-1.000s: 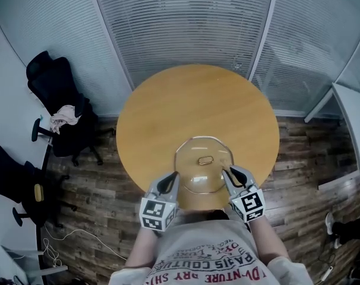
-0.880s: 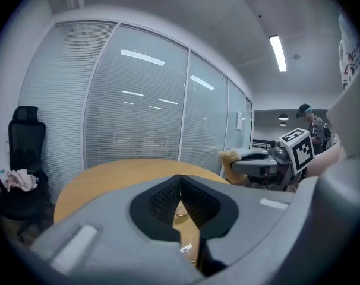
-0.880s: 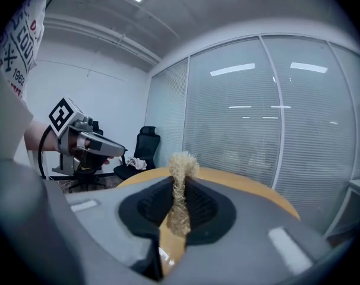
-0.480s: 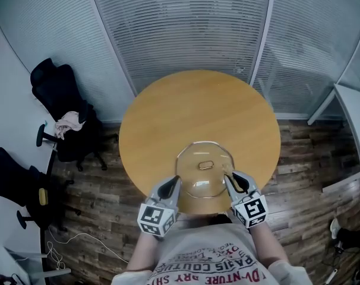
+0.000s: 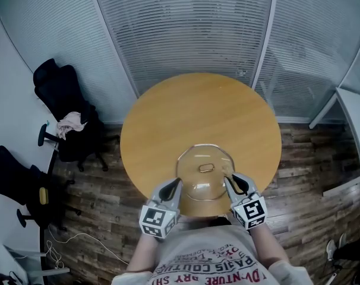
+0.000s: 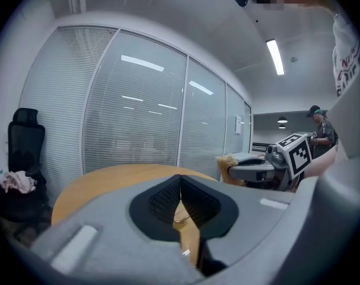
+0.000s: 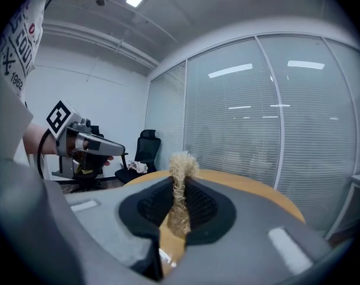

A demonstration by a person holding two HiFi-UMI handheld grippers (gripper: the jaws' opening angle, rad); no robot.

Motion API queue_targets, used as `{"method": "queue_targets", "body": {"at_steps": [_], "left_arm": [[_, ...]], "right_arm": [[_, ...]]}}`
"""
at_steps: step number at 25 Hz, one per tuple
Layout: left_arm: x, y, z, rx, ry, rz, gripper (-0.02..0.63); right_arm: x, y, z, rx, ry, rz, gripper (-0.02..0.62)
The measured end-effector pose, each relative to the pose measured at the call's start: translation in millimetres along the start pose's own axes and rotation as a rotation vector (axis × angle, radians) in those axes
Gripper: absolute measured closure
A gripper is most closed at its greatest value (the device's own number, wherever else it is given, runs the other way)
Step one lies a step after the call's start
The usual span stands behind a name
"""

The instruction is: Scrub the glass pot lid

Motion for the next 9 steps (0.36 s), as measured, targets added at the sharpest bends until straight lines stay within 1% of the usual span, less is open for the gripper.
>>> {"method": "queue_targets", "body": {"at_steps": [4, 9], "left_arm": [[2.6, 3.3, 2.6, 0.008, -0.003, 0.004, 0.598], [9.8, 1.2, 4.4, 0.011, 0.001, 0.002, 0.598]], "right_arm": [[4.8, 0.6, 0.5, -0.011, 0.006, 0.009, 0.541], [8.0, -8.9, -1.1, -0.010, 0.016, 0.002, 0.542]]}}
Point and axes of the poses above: the fingertips, and each gripper's own axes: x forward along the fingers, y to its left, z out of its top, the point moved 2 cm from there along -x, backward along the fingers, and after that the axes turned 11 degrees about -z, right-handed, at the moved point
